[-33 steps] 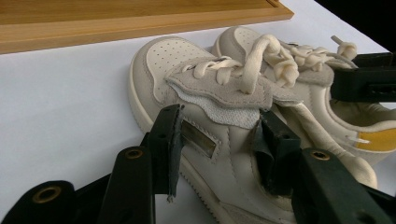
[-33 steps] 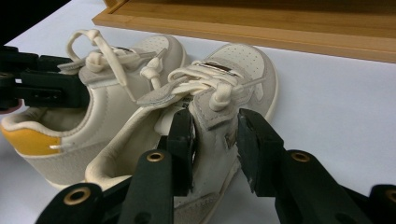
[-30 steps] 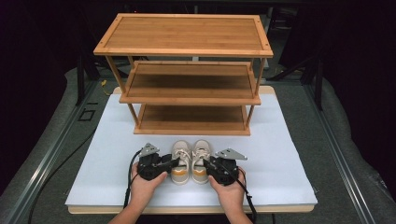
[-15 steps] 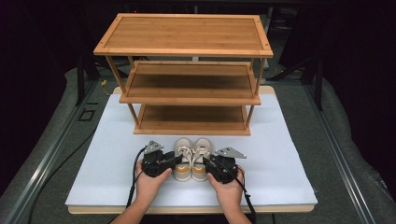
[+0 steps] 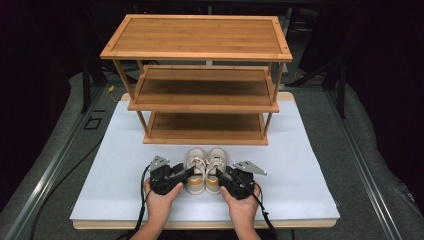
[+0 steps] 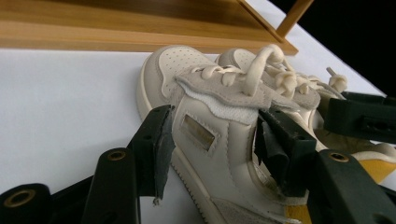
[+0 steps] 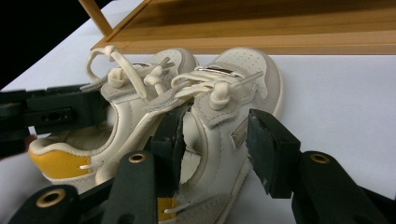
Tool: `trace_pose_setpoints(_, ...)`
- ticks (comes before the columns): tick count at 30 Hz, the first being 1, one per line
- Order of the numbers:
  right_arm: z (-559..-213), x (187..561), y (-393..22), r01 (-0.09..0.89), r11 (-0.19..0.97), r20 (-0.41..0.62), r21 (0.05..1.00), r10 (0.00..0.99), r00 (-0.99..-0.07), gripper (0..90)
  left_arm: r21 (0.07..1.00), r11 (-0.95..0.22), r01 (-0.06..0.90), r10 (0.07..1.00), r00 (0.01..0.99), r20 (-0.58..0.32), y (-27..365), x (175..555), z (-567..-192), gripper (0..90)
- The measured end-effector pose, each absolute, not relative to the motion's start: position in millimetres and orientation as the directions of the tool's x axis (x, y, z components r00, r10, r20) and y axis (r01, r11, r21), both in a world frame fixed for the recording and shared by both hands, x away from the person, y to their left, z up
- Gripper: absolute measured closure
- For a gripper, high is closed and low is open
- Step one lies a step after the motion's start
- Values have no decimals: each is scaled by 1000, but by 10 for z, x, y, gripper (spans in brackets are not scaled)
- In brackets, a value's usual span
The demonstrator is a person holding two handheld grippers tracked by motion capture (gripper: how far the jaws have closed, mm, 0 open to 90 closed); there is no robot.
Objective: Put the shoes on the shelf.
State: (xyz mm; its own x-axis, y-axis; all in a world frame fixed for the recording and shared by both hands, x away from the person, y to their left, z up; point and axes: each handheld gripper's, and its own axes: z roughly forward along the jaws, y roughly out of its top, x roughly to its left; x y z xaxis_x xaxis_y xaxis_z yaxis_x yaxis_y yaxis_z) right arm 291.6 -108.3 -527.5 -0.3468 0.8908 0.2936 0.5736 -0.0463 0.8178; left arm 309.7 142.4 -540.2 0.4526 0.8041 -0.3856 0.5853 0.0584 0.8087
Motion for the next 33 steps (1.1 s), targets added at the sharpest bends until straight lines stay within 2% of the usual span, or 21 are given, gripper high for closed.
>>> trace_pose_setpoints(7,-5372,2902,-1107,558,-137,359,818,880,-311,505,801,106,590,799,429,-422,1380,3094,-5452,444)
trace_pose_setpoints(12,-5418,2917,-1073,549,-179,393,817,869,-301,508,794,157,588,787,411,-460,1377,3077,-5491,443)
trace_pose_setpoints(20,-5419,2910,-1069,548,-177,388,818,872,-298,516,792,171,586,778,413,-473,1378,3065,-5505,453)
trace_pose_setpoints(25,-5420,2909,-1071,555,-168,381,814,876,-294,552,793,179,583,777,411,-477,1372,3067,-5511,454)
trace_pose_setpoints(33,-5435,2892,-1063,549,-206,404,810,875,-267,556,799,186,572,790,397,-468,1362,3049,-5519,492)
